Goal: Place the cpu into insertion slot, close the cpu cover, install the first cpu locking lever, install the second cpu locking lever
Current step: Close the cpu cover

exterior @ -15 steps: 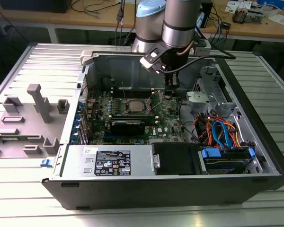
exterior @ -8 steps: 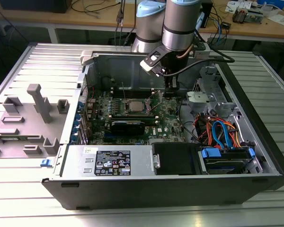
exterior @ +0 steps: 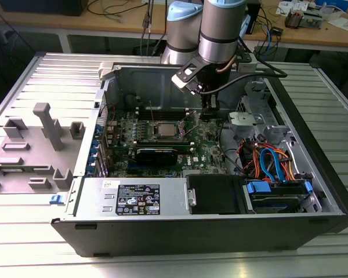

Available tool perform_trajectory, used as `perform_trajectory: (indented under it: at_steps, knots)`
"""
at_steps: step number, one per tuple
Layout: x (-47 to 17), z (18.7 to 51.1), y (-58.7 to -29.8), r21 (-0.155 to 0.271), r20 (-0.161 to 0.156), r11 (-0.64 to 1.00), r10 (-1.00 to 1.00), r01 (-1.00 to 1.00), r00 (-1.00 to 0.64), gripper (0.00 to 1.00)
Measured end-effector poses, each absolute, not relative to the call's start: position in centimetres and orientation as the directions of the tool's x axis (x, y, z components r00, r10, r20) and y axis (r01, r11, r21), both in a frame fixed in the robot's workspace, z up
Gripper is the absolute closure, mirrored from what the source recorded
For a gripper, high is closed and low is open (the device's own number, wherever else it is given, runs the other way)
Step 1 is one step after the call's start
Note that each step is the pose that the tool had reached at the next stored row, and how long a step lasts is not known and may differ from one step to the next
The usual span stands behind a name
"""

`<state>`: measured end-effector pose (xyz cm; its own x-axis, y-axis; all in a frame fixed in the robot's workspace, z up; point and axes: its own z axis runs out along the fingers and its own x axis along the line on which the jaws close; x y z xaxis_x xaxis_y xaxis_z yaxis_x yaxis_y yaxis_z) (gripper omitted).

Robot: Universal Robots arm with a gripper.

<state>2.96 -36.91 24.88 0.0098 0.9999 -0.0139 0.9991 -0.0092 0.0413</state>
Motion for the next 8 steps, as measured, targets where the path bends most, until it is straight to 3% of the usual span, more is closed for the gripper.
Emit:
perform_trajectory:
  at_steps: [8]
  knots:
    - [2.96, 24.87, -36.91, 0.041, -0.014, -0.009, 1.0, 0.999, 0.01, 0.89]
